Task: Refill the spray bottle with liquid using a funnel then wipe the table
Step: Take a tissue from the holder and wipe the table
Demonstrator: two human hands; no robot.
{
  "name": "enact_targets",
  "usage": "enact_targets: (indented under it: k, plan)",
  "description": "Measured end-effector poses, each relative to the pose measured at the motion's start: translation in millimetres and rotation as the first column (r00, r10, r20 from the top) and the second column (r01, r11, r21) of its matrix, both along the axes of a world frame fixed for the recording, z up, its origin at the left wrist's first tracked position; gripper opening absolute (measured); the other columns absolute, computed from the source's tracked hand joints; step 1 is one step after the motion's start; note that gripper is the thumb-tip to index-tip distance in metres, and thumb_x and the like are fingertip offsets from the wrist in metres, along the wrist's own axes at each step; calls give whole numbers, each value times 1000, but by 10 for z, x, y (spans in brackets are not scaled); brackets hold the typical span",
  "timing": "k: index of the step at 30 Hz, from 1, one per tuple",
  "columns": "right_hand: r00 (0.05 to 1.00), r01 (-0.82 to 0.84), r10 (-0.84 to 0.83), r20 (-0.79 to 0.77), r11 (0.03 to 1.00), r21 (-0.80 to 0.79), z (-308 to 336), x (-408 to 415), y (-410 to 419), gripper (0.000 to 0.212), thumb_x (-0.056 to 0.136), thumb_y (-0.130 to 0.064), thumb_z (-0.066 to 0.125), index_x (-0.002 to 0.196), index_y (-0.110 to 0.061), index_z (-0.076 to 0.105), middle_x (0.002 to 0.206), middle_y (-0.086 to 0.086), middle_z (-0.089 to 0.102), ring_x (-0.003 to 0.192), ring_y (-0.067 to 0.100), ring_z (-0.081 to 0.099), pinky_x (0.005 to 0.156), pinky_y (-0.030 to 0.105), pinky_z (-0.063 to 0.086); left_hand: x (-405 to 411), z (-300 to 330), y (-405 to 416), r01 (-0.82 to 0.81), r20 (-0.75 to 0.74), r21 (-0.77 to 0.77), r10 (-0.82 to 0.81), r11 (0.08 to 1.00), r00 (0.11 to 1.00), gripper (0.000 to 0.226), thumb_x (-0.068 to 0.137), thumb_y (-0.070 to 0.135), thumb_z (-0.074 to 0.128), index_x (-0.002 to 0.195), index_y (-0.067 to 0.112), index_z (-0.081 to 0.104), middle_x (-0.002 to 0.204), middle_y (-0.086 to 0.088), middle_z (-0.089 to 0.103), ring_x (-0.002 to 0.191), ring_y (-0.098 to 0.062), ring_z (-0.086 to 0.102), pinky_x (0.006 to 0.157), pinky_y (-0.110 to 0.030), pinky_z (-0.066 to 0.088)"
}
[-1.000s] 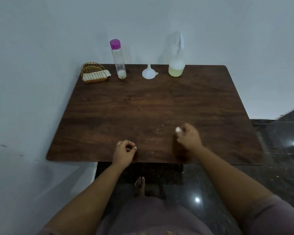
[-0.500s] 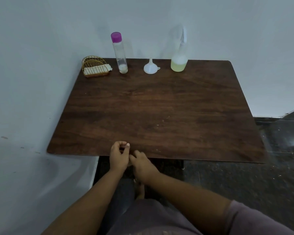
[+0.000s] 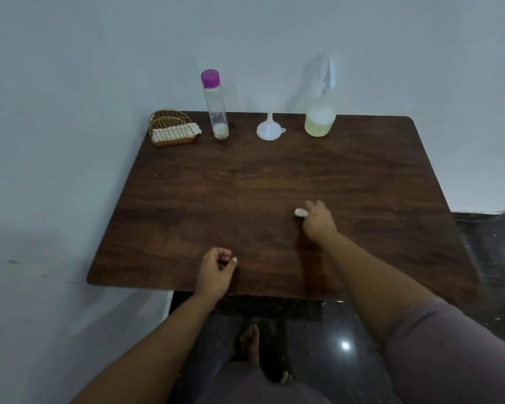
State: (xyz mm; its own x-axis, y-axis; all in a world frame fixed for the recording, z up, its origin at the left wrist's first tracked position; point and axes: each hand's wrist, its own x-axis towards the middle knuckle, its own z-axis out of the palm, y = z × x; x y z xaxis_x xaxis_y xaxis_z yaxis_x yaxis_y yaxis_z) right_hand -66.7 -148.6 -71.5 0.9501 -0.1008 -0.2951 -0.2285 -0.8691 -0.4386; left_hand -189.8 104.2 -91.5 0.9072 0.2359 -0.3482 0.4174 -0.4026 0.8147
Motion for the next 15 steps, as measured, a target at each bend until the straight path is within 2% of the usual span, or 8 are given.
enact_targets:
  k: [3,6,8,9,10,12,13,15]
  plan:
    - [955,-297,297,9,955,17,-35,-470,541,42,96,-11,40,138,-11,46,144,20,35,128,38,35,110,37,29,66,-9,-38,-62,-19,-21,62,998,998,10,93,23,64,99,18,59,95,0,62,89,-19,61,75,-32,49]
    - [779,-625,626,-15,779,47,36,-1158,926,32,92,-19,38,114,-12,60,120,16,44,110,34,40,95,42,40,102,2,-73,-94,-14,-31,94,995,995,11,93,23,64,100,18,58,97,-2,64,90,-22,61,78,-35,50]
    - [665,-737,746,-37,664,123,24,-1339,907,22,90,-15,46,103,-14,64,112,13,47,102,31,42,89,42,43,104,14,-82,-68,-15,-8,68,998,998,11,92,23,64,101,19,57,96,-1,63,88,-21,60,76,-34,50]
    - [647,-750,762,-30,642,158,22,-1315,821,21,88,-13,50,102,-14,66,112,13,50,103,31,44,90,42,43,97,20,-85,-48,-14,-1,48,999,999,11,92,22,64,101,19,57,96,0,63,87,-21,60,73,-32,48]
    - [683,-717,730,0,671,190,27,-1242,717,22,84,-11,53,100,-14,67,111,13,52,103,31,47,91,41,43,83,27,-87,-33,-9,1,33,999,999,12,92,22,64,101,20,57,96,0,62,86,-21,60,71,-31,47]
    - [866,-498,492,92,827,262,66,-1012,454,24,79,-2,54,95,-11,69,105,15,55,99,33,53,88,37,45,41,26,-92,-27,0,-4,27,1000,1000,11,92,21,65,100,20,57,95,0,62,86,-21,60,71,-31,47]
    - [941,-336,315,120,907,254,100,-896,305,24,80,1,53,95,-9,68,103,17,54,97,36,55,85,34,45,8,29,-100,-27,0,-9,27,1000,1000,11,92,21,65,100,21,57,96,-1,62,87,-20,60,73,-31,47]
    - [997,-53,45,68,989,134,100,-778,65,26,86,-3,50,109,-6,62,116,20,49,105,40,53,88,35,43,-75,50,-134,-17,-8,-13,17,1000,1000,11,93,21,64,100,20,56,97,-1,61,89,-20,59,75,-32,48]
